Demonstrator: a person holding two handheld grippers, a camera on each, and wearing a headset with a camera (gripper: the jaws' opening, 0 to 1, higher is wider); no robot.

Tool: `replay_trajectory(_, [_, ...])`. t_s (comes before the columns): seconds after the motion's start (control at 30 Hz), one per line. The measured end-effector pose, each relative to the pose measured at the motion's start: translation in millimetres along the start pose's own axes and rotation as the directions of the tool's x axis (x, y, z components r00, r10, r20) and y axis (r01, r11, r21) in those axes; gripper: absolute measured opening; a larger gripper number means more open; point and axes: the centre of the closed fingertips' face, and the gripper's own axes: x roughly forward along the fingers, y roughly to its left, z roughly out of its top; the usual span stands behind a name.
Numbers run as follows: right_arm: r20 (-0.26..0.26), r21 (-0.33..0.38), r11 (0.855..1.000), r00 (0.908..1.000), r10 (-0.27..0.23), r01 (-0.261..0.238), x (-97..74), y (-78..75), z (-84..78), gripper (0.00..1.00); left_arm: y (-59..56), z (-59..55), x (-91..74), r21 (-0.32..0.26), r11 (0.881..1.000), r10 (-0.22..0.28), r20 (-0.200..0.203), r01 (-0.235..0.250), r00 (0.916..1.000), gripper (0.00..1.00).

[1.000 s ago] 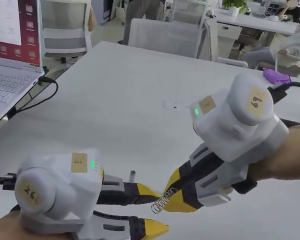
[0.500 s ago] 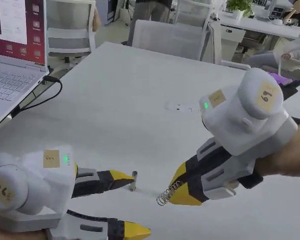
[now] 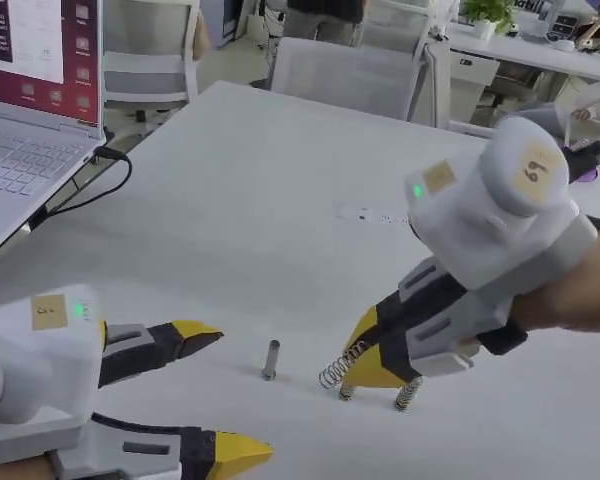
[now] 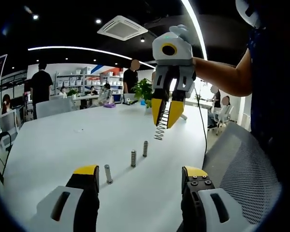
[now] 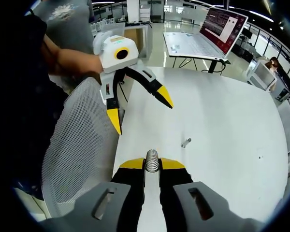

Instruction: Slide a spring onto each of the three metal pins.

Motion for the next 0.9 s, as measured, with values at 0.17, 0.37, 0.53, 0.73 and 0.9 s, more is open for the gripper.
replay_trajectory(0.17, [-0.014, -0.011, 1.000, 0.9999, -0.007, 0.007, 0.4, -7.8, 2.9, 0.08, 2.6, -5.9, -5.3, -0.011, 1.000, 0.024, -0.003, -0.024, 0.9997, 0.67])
replay_trajectory(0.37, [-0.036, -0.004, 1.000, 0.9990, -0.026, 0.026, 4.8, -25.0, 4.4, 0.08, 6.1, -15.4, -9.2, -0.025, 0.998, 0.051, -0.014, -0.051, 0.9986, 0.68])
replay_trajectory(0.53, [-0.057, 0.000, 0.999, 0.9976, -0.040, 0.040, 14.5, -41.0, 6.0, 0.08, 8.4, -16.7, -13.6, -0.022, 0.998, 0.063, -0.017, -0.063, 0.9979, 0.68])
replay_trajectory(0.73, [-0.114, -0.003, 0.999, 0.9921, -0.052, 0.052, 30.8, -60.3, 1.9, 0.08, 12.2, -17.0, -18.4, -0.008, 0.997, 0.077, -0.023, -0.077, 0.9967, 0.67])
replay_trajectory(0.9, [-0.133, -0.006, 0.998, 0.9894, -0.058, 0.058, 44.4, -70.3, 4.0, 0.08, 16.5, -17.6, -20.6, -0.007, 0.996, 0.088, -0.026, -0.088, 0.9958, 0.67])
